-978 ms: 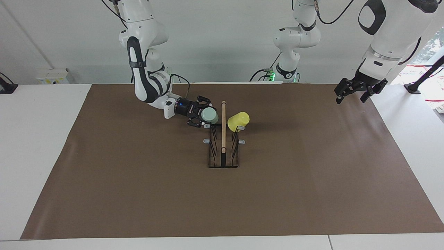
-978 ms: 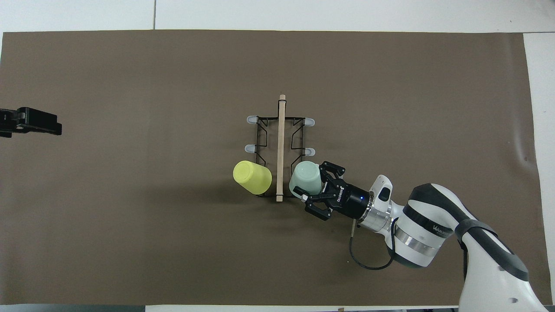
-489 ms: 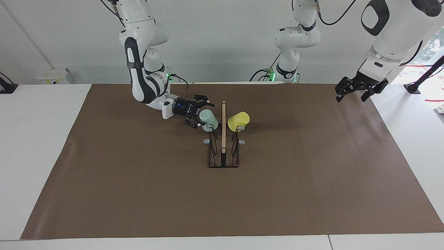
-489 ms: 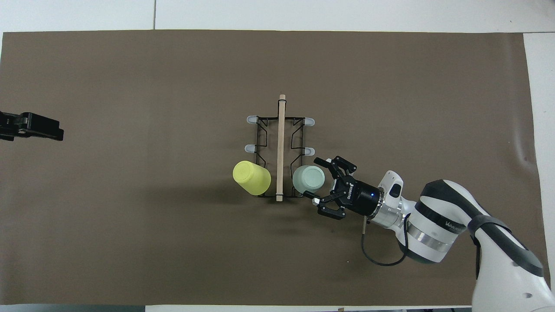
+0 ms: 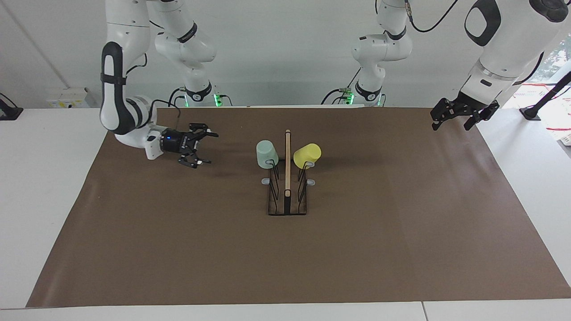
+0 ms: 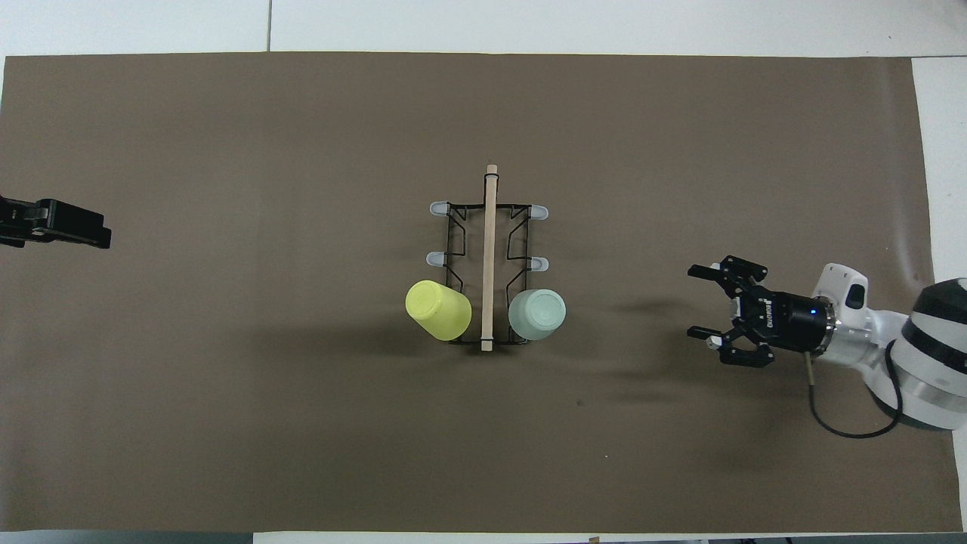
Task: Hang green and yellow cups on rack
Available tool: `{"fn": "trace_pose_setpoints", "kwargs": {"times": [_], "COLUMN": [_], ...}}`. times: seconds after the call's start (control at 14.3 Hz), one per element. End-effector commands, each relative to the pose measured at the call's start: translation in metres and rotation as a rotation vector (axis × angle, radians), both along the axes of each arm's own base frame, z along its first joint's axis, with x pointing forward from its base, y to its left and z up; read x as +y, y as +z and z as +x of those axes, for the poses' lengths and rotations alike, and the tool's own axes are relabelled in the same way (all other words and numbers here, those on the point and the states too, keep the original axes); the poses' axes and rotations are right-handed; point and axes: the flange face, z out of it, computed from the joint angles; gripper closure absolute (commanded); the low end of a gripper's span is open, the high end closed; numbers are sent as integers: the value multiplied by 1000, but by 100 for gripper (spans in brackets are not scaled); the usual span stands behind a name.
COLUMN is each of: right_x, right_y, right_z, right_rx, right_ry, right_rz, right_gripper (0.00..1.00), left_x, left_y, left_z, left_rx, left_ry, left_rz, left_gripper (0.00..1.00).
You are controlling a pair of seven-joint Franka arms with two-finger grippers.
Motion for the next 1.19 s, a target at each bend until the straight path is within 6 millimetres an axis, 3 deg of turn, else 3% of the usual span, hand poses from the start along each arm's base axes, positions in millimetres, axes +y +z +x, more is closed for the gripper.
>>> {"fn": "trace_pose_setpoints", "kwargs": {"times": [0.0,0.21,0.35,0.49,0.63,0.77,0.91,1.12], "right_x": [-44,-89,-101,-102,-95,-68,-45,-12], "right_y": [12,67,123,169,209,253,286,311], "right_z": [22,54,73,89,103,112,103,83], "right_rx": [31,72,127,195,248,284,447,777], "right_ry": [103,210,262,278,289,267,133,-88], "right_rz": [-114,-347,-557,-738,-943,-1128,-1218,-1263], "right_gripper": [0,0,0,0,0,0,0,0], "left_x": [1,1,-3,-3,-4,-5,-5,-2], "left_y": [3,2,3,1,1,1,0,-1], "left_z": [-3,-1,-1,-2,-1,-1,-1,-1], "left_rx": [20,15,9,14,11,6,8,11], "left_ry": [-16,-14,-20,-22,-23,-25,-25,-20], "left_rz": [-18,-18,-18,-18,-18,-18,-18,-16], "left_gripper": [0,0,0,0,0,0,0,0]}}
